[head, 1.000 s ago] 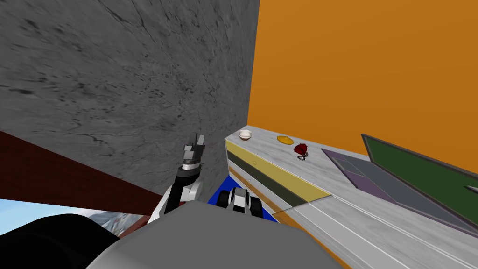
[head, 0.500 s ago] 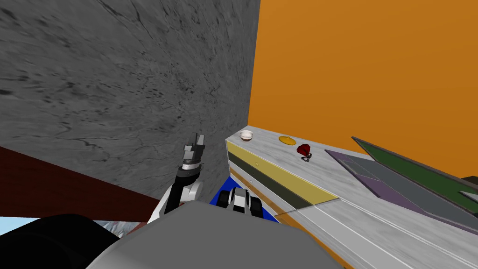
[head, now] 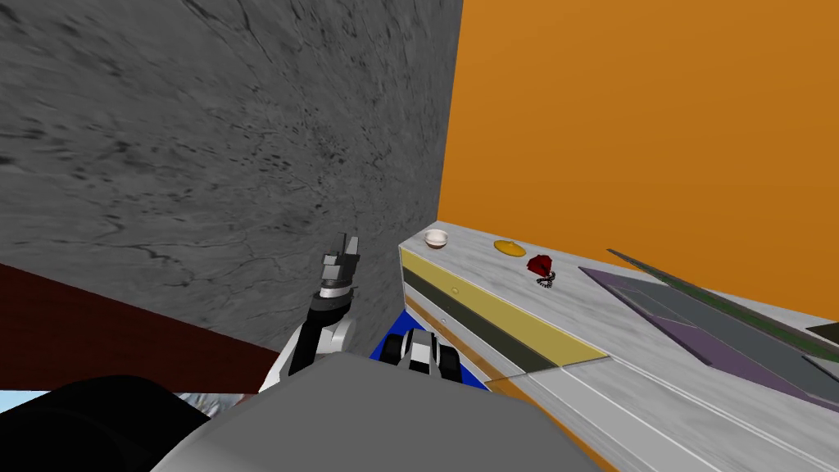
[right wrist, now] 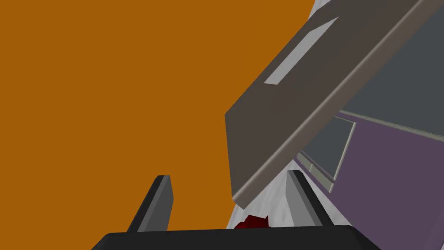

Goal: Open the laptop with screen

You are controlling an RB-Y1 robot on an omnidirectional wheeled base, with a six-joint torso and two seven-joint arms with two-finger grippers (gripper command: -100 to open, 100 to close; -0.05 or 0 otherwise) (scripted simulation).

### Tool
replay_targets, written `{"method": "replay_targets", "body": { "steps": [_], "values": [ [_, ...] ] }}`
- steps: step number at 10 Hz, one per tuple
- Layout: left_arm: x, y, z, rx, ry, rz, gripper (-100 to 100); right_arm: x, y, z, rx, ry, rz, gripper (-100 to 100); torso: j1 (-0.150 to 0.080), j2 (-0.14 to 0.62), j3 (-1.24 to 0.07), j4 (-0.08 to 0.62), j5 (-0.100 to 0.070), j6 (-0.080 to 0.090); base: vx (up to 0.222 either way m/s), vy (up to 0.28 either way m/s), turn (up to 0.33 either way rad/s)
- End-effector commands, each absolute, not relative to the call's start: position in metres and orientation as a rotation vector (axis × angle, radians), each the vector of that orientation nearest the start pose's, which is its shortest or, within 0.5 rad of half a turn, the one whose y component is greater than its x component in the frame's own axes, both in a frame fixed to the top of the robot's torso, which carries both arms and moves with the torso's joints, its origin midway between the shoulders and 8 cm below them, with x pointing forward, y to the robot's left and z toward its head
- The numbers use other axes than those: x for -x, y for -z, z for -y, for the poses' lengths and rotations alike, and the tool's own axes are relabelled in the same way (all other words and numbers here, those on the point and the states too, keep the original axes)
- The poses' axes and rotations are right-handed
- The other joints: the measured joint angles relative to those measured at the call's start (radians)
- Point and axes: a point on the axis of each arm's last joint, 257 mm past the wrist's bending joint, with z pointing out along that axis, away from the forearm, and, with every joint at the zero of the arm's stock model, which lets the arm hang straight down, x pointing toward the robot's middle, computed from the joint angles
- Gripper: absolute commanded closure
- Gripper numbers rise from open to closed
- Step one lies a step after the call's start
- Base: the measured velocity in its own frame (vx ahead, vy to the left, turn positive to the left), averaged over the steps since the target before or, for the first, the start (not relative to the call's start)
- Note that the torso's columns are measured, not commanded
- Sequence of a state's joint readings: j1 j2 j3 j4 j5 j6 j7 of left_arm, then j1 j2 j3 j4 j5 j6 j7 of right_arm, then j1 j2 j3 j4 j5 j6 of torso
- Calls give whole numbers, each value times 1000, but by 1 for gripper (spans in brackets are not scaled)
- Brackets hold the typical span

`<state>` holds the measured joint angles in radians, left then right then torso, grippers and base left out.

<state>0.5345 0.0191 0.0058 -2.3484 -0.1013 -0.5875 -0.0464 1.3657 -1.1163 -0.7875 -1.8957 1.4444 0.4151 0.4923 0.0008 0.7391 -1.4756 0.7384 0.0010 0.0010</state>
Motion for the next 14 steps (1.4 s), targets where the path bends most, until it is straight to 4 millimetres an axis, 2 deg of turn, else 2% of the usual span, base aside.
{"method": "replay_targets", "body": {
  "steps": [1,7,8,9,14],
  "values": [
    [-314,-58,-261,460,1208,-613,0,-248,-12,701,1231,1815,-1482,-100,-2,0,0,0,-1,-1,5,1,-47],
    [-314,-58,-261,460,1208,-613,0,-265,-43,696,1247,1790,-1457,-100,2,0,0,0,1,-1,7,3,-50],
    [-314,-58,-261,460,1208,-613,0,-262,-40,698,1245,1791,-1463,-100,2,-1,0,0,1,-1,4,3,-11],
    [-314,-58,-261,460,1208,-613,0,-263,-40,698,1246,1789,-1464,0,0,-1,0,0,0,-1,0,0,0],
    [-314,-58,-261,460,1208,-613,0,-262,-36,697,1252,1781,-1472,0,1,0,0,0,1,-1,0,0,0]
  ]
}}
